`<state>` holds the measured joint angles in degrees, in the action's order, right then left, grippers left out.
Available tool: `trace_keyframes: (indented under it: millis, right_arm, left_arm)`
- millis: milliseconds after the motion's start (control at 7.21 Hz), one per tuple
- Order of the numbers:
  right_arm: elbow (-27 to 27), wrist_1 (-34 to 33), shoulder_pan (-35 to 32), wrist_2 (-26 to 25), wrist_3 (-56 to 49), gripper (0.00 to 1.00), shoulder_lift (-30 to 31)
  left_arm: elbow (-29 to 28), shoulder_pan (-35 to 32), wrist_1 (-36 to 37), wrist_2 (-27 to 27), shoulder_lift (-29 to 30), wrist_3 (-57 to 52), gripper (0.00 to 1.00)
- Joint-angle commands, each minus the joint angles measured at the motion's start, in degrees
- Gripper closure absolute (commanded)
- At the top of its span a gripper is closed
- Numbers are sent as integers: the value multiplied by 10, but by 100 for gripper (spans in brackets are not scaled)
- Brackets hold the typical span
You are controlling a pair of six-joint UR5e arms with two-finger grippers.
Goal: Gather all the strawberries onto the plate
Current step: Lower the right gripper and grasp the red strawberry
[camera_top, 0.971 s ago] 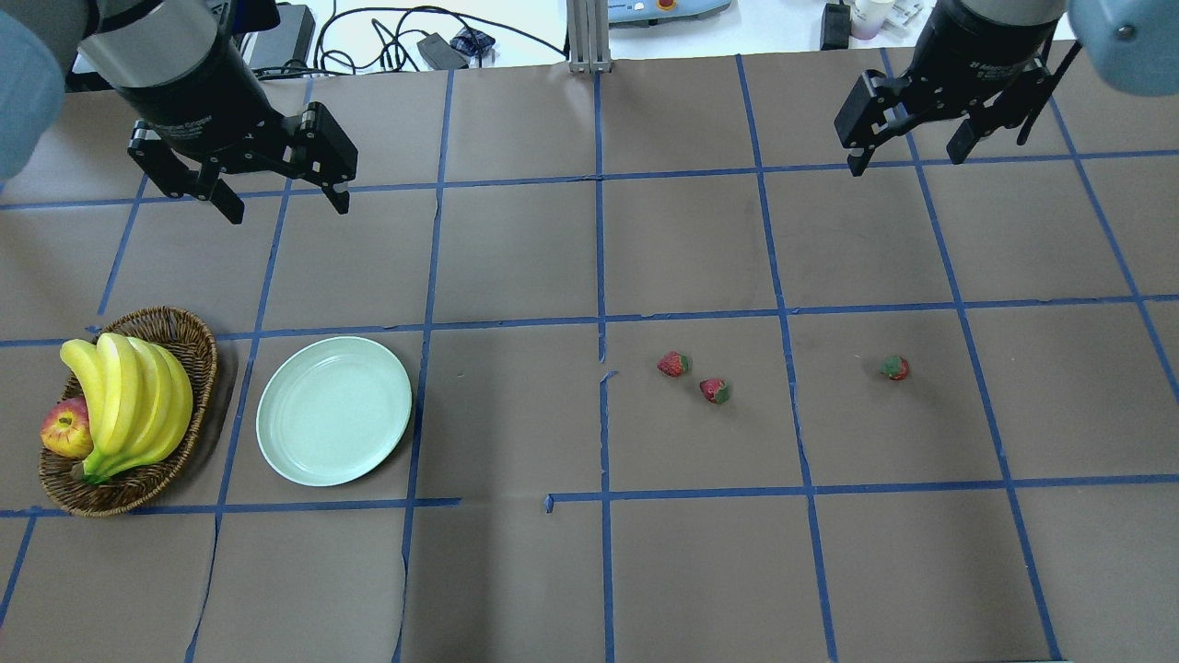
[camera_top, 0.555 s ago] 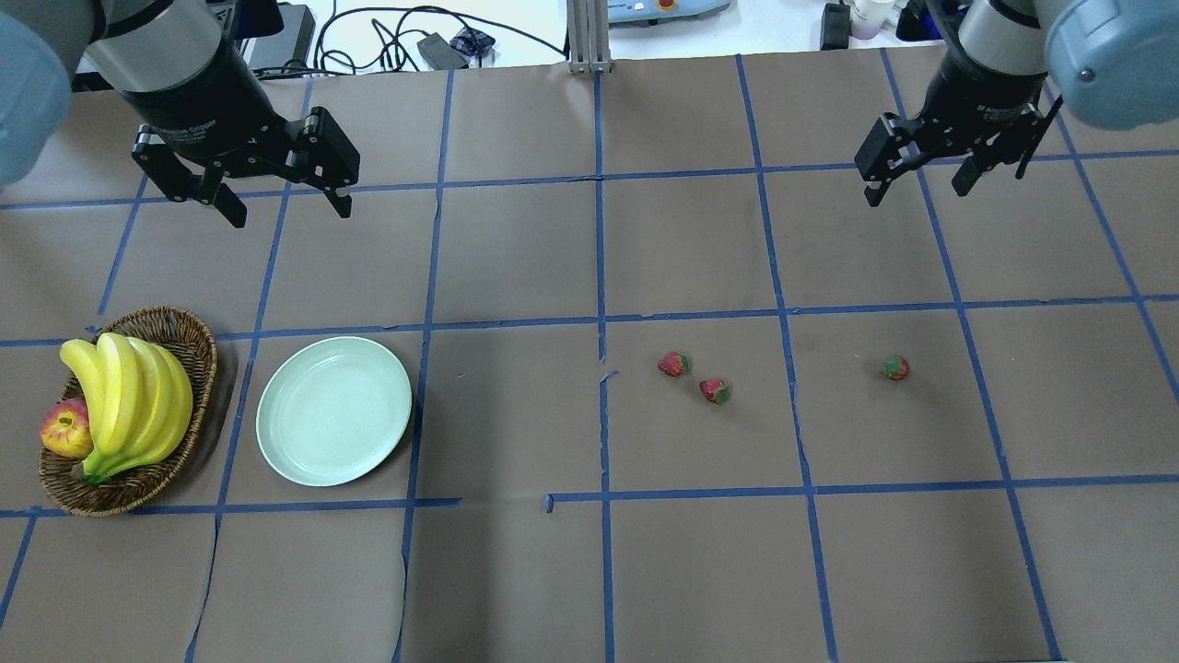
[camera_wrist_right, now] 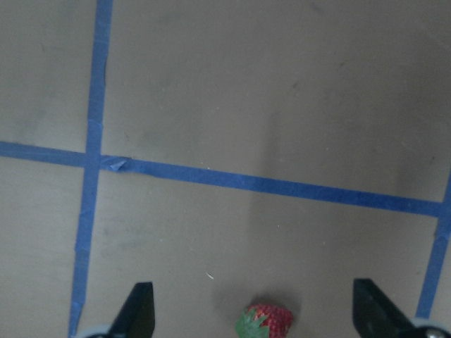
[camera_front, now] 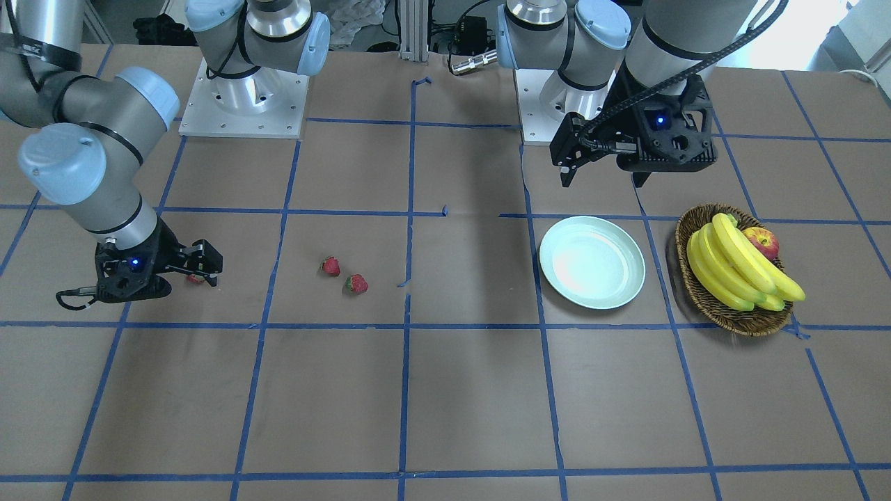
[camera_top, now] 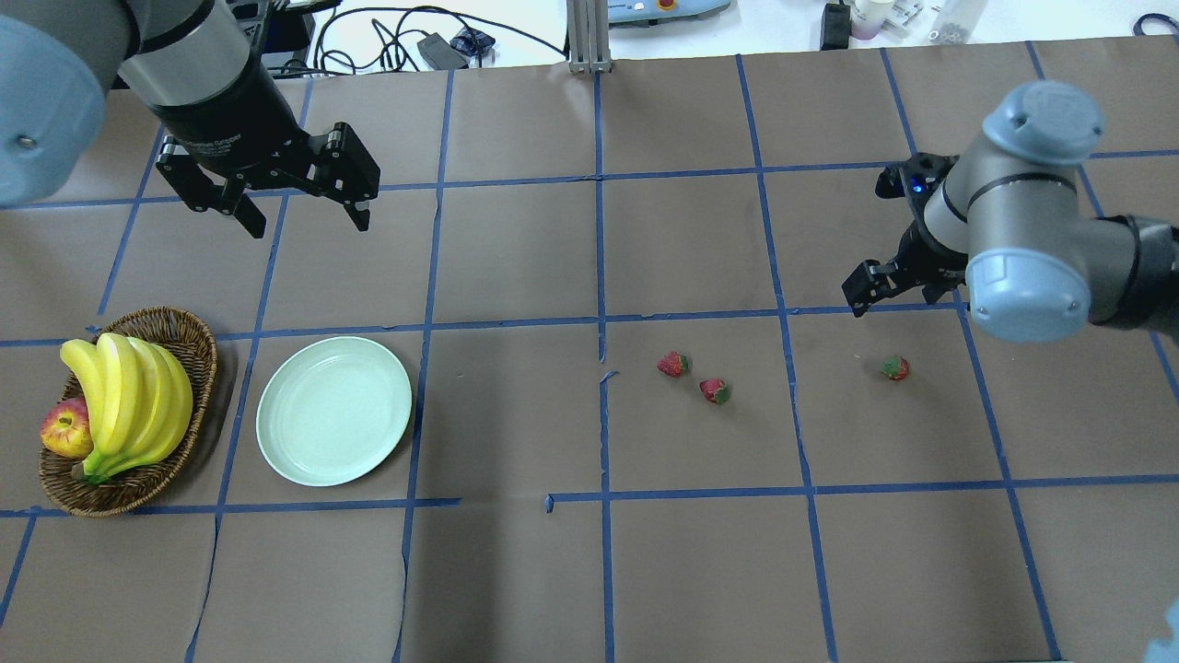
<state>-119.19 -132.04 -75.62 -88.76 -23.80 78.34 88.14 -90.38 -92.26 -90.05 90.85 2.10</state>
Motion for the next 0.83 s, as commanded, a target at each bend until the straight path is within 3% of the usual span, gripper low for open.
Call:
trace_keyframes:
  millis: [0,278,555,694]
  right_arm:
    - [-71,-78,11,-11,-31,0,-6]
    - [-71,-77,13,-67,-49,0,-6]
    - [-77,-75,13,-35,-38,1,-15]
    - [-76,-75,13,-35,-38,25,-17]
  left_arm:
    - [3,-1,2,0,0,0,0]
    - [3,-1,2,0,0,0,0]
    - [3,-1,2,0,0,0,0]
    - [3,-1,2,0,0,0,0]
